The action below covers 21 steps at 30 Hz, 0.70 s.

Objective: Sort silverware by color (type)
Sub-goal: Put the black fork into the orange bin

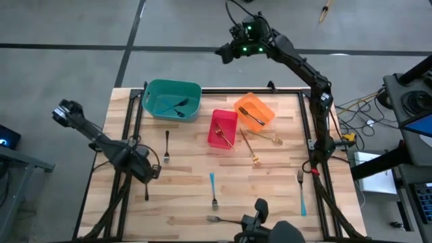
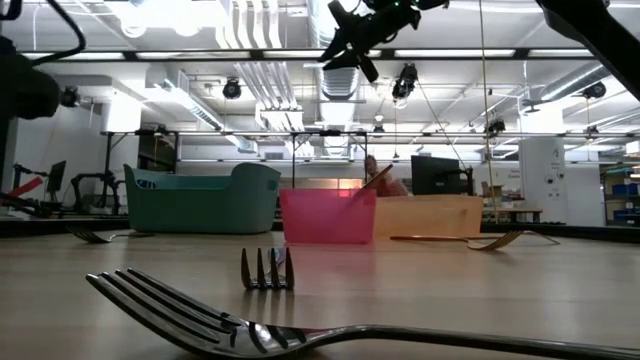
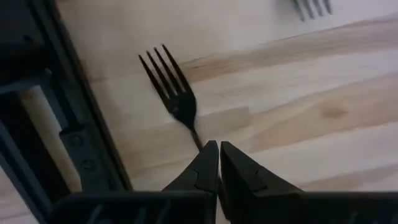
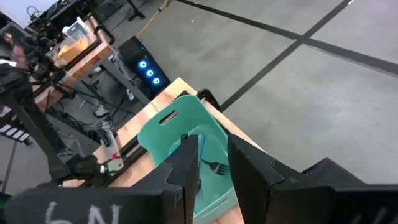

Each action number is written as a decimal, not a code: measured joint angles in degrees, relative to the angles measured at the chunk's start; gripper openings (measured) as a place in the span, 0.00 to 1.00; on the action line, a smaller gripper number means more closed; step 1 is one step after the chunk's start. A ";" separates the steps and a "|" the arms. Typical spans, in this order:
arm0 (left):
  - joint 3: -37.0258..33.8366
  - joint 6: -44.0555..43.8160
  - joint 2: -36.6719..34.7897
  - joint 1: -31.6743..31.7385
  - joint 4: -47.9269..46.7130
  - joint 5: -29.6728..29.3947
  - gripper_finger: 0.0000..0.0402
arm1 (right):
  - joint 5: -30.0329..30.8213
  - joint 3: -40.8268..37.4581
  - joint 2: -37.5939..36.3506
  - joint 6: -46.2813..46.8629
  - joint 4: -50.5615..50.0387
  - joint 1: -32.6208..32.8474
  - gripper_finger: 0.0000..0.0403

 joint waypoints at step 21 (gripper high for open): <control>0.42 -6.00 17.58 -4.08 3.20 4.35 0.15 | 3.03 0.00 0.00 1.50 -1.73 1.82 0.19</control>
